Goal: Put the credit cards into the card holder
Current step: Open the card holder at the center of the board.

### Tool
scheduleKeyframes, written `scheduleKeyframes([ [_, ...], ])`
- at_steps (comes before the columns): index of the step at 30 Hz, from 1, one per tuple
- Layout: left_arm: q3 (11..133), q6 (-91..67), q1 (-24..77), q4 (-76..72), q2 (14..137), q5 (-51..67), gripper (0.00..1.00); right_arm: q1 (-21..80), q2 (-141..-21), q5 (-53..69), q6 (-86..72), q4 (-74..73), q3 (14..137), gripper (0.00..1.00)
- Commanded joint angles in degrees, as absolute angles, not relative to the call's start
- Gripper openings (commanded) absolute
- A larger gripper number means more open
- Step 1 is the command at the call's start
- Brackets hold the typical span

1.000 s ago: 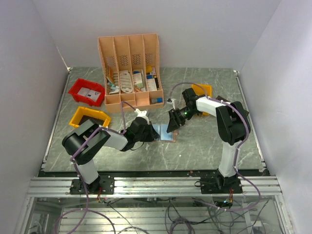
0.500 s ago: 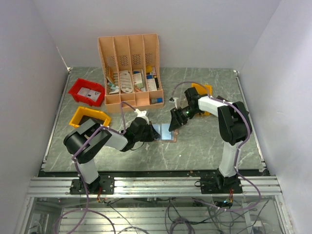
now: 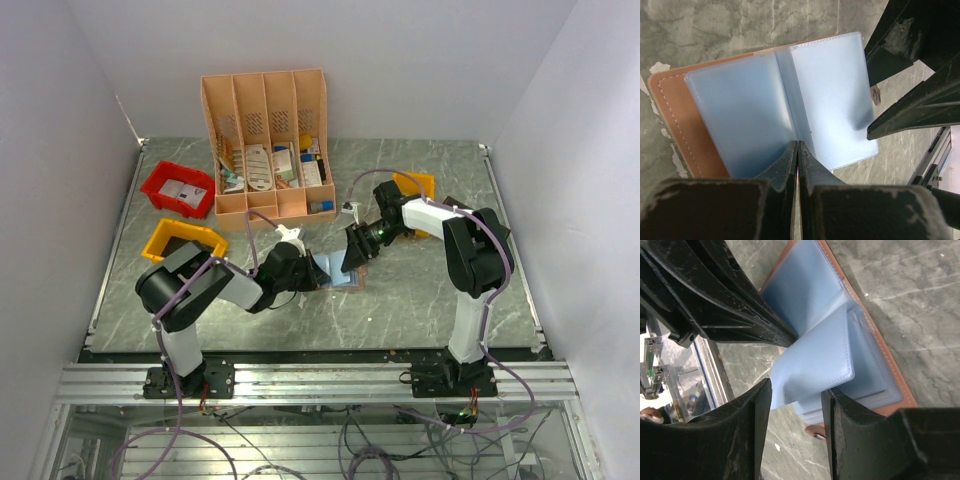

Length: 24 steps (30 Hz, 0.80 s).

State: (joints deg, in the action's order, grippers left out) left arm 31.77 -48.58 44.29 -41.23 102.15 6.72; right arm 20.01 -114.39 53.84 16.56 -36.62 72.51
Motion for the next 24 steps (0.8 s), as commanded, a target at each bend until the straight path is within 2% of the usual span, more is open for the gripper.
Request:
scheduleKeyframes([
  [1,29.7,-48.3,44.4,-40.0,105.5,9.0,0.1,20.5,-115.4,58.0,15.4,-35.1,72.6,0.45],
  [11,26.9,-51.5,44.0,-48.6,105.6,10.8,0.15,21.5,-119.3,68.2,7.4,-26.7,71.2,0.45],
  [13,24.9,-52.4,43.4,-51.5,104.7,10.7,0.18,21.5,-119.4,71.3,4.6,-23.5,70.3,0.45],
  [19,19.0,-53.3,41.7,-56.5,98.0,10.6,0.36,21.7,-118.2,77.9,-2.9,-13.6,67.2,0.45],
  [24,15.6,-51.9,41.5,-55.6,90.5,9.8,0.37,23.2,-118.5,75.5,-5.7,-10.9,66.5,0.45],
])
